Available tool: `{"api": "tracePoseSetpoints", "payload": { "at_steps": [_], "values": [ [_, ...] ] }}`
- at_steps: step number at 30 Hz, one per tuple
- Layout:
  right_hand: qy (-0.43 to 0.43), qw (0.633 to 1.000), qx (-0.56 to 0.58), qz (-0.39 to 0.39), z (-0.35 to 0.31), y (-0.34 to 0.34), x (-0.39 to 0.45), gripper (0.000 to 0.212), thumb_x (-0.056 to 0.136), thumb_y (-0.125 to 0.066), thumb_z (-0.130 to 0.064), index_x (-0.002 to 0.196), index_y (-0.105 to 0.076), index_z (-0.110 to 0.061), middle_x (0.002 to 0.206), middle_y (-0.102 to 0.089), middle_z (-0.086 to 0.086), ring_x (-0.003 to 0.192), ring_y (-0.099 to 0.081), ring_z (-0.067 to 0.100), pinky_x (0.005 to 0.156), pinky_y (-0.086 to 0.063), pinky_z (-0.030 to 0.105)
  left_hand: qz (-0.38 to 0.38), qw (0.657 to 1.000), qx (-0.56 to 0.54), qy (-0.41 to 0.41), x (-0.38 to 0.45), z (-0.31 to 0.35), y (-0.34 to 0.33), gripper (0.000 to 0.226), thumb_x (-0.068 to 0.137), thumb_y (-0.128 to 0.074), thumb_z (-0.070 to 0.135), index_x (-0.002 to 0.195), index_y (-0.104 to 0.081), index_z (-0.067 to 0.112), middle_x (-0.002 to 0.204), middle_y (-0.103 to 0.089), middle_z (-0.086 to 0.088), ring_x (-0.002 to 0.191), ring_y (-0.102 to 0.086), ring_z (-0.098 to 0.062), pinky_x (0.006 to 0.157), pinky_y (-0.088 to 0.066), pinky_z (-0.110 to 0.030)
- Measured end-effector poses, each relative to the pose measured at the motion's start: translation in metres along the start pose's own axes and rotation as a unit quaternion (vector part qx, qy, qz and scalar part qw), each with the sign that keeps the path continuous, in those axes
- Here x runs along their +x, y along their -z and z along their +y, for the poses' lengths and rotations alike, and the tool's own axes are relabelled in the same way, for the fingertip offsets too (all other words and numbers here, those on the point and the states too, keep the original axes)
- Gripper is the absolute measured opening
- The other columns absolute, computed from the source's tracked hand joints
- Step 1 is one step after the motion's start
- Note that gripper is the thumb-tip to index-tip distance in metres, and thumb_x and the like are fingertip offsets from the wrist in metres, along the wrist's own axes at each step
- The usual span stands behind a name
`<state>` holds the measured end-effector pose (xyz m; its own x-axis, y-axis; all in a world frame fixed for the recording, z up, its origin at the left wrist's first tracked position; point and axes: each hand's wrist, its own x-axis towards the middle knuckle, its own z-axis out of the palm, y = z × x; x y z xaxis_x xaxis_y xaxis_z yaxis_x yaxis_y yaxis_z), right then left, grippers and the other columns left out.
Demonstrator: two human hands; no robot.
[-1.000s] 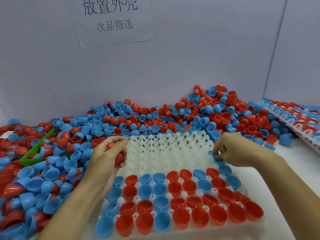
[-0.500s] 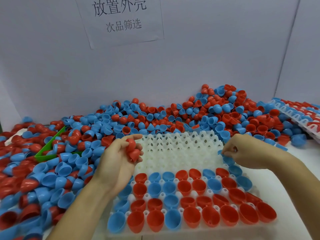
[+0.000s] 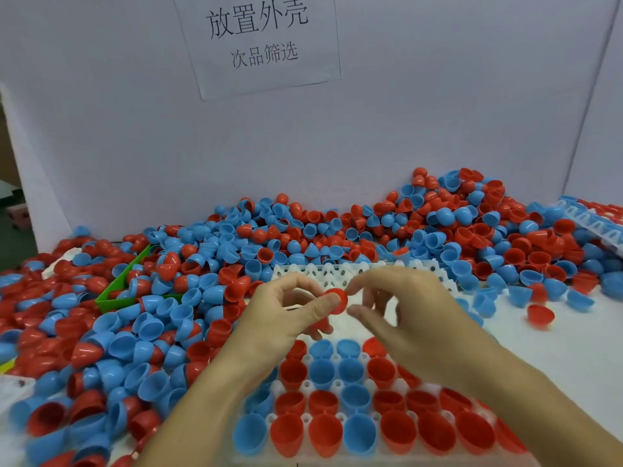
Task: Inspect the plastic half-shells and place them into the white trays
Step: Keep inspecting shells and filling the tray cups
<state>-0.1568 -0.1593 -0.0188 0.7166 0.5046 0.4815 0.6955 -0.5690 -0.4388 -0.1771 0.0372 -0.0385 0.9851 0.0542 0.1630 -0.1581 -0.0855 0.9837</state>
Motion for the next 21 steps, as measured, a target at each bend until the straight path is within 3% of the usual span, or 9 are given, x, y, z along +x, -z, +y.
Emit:
{"api": "tracePoseSetpoints", "payload": {
  "at_steps": [6, 9, 12, 16, 18, 21],
  "values": [
    [-0.01, 0.997, 0.034, 0.064, -0.006, -0.012, -0.002, 0.017, 0.09, -0.069, -0.033, 0.106, -0.064, -0.035, 0.078, -0.057, -0.018, 0.076, -0.06, 0.003, 0.066, -0.047, 0.013, 0.024, 0.998, 0.044, -0.033, -0.002, 0.002, 0.0, 0.039, 0.067, -0.08, 0.035, 0.088, -0.068, 0.004, 0.08, -0.074, -0.009, 0.071, -0.074, -0.022, 0.063, -0.056, -0.022],
    [-0.004, 0.999, 0.018, 0.05, -0.007, -0.012, -0.002, 0.009, 0.092, -0.066, -0.032, 0.1, -0.071, -0.032, 0.079, -0.058, -0.018, 0.074, -0.059, 0.004, 0.066, -0.05, 0.019, 0.021, 0.998, 0.054, -0.038, -0.002, 0.001, 0.0, 0.036, 0.068, -0.079, 0.037, 0.087, -0.07, 0.007, 0.081, -0.075, -0.008, 0.073, -0.074, -0.021, 0.066, -0.058, -0.024],
    [-0.021, 0.999, 0.003, 0.035, -0.005, -0.013, -0.004, 0.03, 0.092, -0.049, -0.049, 0.095, -0.075, -0.033, 0.078, -0.057, -0.02, 0.074, -0.055, 0.002, 0.067, -0.051, 0.026, 0.008, 0.998, 0.052, -0.039, -0.004, 0.001, -0.001, 0.03, 0.074, -0.076, 0.038, 0.09, -0.074, 0.012, 0.084, -0.076, -0.005, 0.08, -0.074, -0.02, 0.072, -0.059, -0.026],
    [-0.054, 0.997, -0.019, 0.061, -0.004, -0.016, -0.005, 0.047, 0.085, -0.039, -0.066, 0.085, -0.075, -0.037, 0.074, -0.055, -0.021, 0.074, -0.052, -0.001, 0.062, -0.041, 0.019, -0.037, 0.997, 0.051, -0.041, -0.007, 0.002, -0.002, 0.019, 0.096, -0.062, 0.01, 0.111, -0.074, 0.012, 0.101, -0.077, 0.0, 0.096, -0.073, -0.016, 0.084, -0.058, -0.025],
    [-0.073, 0.995, -0.023, 0.069, -0.005, -0.016, -0.005, 0.048, 0.08, -0.041, -0.071, 0.085, -0.076, -0.037, 0.074, -0.056, -0.021, 0.073, -0.052, 0.0, 0.062, -0.041, 0.018, -0.056, 0.995, 0.07, -0.049, -0.008, 0.003, -0.002, 0.028, 0.097, -0.058, 0.001, 0.117, -0.072, 0.016, 0.106, -0.077, 0.005, 0.099, -0.073, -0.014, 0.087, -0.057, -0.024],
    [-0.101, 0.992, 0.001, 0.07, -0.005, -0.016, -0.004, 0.035, 0.076, -0.054, -0.065, 0.08, -0.075, -0.037, 0.072, -0.059, -0.018, 0.07, -0.052, -0.001, 0.062, -0.038, 0.017, -0.062, 0.991, 0.091, -0.075, -0.01, 0.005, -0.002, 0.033, 0.09, -0.07, 0.004, 0.118, -0.071, 0.022, 0.106, -0.076, 0.005, 0.097, -0.073, -0.014, 0.087, -0.057, -0.024]
  ]
}}
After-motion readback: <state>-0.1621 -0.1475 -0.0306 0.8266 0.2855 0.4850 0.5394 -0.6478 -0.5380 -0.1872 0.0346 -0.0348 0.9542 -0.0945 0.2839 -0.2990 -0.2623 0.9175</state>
